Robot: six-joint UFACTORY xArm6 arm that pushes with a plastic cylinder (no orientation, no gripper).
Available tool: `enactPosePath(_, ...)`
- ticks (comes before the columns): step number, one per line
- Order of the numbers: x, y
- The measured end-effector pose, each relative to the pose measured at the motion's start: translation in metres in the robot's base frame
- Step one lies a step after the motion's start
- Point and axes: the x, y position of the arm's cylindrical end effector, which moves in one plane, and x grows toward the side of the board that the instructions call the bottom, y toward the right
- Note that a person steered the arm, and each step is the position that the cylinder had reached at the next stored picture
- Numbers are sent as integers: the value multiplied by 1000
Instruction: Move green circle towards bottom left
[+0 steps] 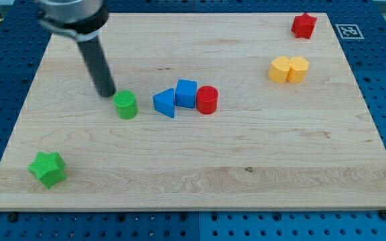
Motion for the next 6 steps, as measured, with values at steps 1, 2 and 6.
enactPosePath(1, -14, 28)
enactPosePath(2, 2, 45)
enactPosePath(6, 71, 22)
